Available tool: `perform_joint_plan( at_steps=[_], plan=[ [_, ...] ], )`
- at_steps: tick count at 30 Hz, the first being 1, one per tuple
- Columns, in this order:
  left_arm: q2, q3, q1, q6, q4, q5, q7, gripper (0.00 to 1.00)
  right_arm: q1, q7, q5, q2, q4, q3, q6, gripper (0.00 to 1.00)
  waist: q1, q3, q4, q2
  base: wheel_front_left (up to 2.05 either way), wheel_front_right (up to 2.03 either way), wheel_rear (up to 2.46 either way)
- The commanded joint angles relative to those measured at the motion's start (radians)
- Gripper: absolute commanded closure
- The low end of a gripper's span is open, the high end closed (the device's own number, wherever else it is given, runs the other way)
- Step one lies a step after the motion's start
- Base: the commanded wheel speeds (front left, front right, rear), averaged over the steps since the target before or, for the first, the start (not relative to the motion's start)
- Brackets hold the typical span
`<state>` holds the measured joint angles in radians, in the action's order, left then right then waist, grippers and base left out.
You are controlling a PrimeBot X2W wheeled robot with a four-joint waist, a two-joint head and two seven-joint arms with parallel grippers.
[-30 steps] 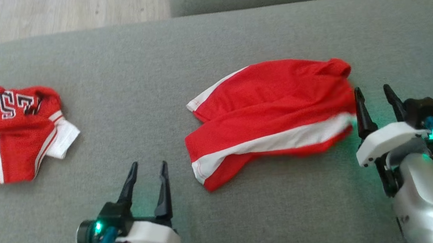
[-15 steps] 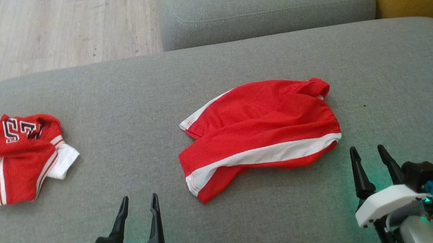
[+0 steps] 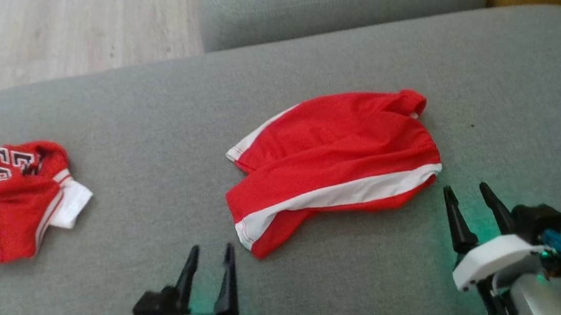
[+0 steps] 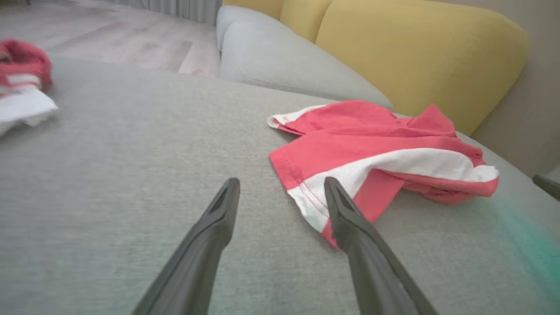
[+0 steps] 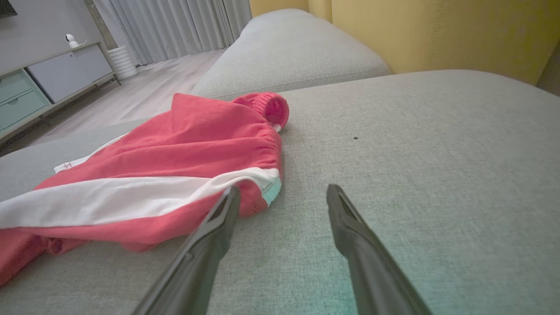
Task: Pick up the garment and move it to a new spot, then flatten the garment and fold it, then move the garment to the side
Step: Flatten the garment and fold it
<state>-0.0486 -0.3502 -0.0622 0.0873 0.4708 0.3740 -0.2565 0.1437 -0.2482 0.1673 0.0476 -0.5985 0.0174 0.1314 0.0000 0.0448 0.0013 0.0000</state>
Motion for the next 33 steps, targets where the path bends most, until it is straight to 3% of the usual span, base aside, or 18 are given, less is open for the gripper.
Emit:
perform_joint_plan(
  at_steps=[1,9,20,26,32,33],
  plan=[
    [-0.002,0.002,-0.078,0.013,-0.005,0.038,-0.005,0.00,0.062,-0.013,0.001,0.003,0.037,0.031,-0.001,0.00,0.0000,0.032,-0.016,0.0000,0.00,0.00,0.00],
    [-0.002,-0.121,-0.195,0.042,0.149,0.246,-0.005,0.00,0.105,-0.014,-0.005,0.003,0.040,0.033,-0.001,0.00,0.0000,0.104,-0.065,0.0000,0.00,0.00,0.00],
    [-0.002,-0.132,-0.245,0.040,0.256,0.171,-0.005,0.00,0.113,-0.014,-0.014,0.003,0.043,0.018,-0.001,0.00,0.0000,0.126,-0.076,0.0000,0.00,0.00,0.00],
    [-0.002,-0.220,-0.253,-0.009,0.310,0.115,-0.005,0.00,0.117,-0.014,-0.015,0.003,0.042,0.031,-0.001,0.00,0.0000,0.123,-0.076,0.0000,0.00,0.00,0.00],
    [-0.002,-0.279,-0.280,-0.082,0.369,0.145,-0.005,0.00,0.122,-0.014,-0.013,0.003,0.036,0.033,-0.001,0.00,0.0000,0.129,-0.080,0.0000,0.00,0.00,0.00],
    [-0.002,-0.283,-0.286,-0.091,0.371,0.149,-0.005,0.33,0.123,-0.014,-0.013,0.003,0.036,0.033,-0.001,0.00,0.0000,0.130,-0.082,0.0000,0.00,0.00,0.00]
  ],
)
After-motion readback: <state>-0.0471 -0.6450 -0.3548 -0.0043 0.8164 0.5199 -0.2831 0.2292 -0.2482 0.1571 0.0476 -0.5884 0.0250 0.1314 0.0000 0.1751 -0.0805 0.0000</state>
